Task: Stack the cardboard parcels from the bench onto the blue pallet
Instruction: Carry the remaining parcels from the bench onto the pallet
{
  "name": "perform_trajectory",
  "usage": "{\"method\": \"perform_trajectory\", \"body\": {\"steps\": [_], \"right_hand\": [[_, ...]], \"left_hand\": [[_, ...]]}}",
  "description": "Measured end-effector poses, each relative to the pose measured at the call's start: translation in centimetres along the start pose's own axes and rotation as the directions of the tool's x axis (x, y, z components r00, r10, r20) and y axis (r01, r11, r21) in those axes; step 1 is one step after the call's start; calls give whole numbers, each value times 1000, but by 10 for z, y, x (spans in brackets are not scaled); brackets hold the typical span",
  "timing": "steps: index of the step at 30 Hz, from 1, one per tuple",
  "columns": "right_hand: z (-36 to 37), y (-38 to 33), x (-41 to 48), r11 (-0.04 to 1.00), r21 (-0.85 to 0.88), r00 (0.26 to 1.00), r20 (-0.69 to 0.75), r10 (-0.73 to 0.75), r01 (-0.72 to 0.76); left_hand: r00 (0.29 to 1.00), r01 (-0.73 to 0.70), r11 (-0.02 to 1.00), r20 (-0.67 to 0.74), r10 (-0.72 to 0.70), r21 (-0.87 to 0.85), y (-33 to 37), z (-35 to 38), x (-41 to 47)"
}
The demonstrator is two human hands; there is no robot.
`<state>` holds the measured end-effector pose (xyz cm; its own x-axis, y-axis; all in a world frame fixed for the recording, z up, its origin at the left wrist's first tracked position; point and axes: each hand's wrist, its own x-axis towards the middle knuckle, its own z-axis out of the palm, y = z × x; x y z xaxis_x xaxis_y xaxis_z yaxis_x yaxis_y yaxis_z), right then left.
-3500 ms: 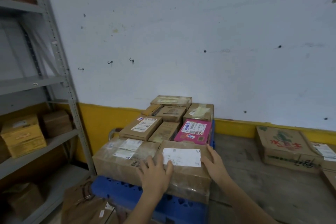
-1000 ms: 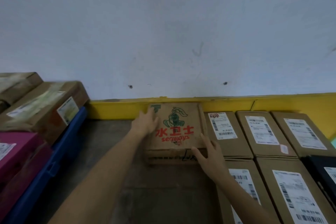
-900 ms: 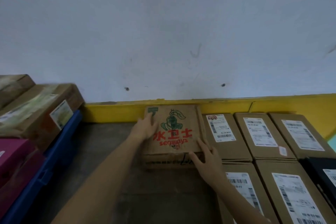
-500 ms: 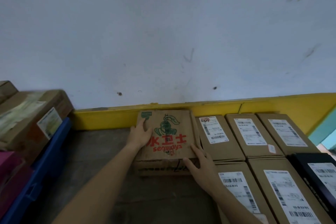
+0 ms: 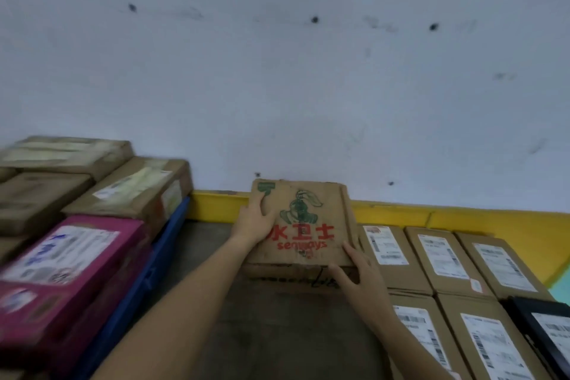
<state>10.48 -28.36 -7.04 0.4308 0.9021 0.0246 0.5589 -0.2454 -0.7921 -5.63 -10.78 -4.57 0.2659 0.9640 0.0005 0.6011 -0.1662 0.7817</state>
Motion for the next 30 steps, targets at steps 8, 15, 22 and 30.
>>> {"method": "perform_trajectory", "body": {"steps": [8, 15, 22, 30], "right_hand": [[6, -96, -34, 973, 36, 973, -14, -229, 229], [39, -186, -49, 929, 59, 931, -19, -364, 364], [120, -279, -54, 905, 69, 905, 38, -424, 421], [258, -379, -36, 936, 92, 938, 31, -344, 340]], "left_hand": [[981, -25, 999, -190, 32, 39, 23, -128, -63], [948, -28, 999, -317, 34, 23, 6, -233, -100], [926, 0, 1000, -379, 2, 6, -50, -346, -105], [943, 5, 994, -332, 33, 113, -151, -473, -35]]}}
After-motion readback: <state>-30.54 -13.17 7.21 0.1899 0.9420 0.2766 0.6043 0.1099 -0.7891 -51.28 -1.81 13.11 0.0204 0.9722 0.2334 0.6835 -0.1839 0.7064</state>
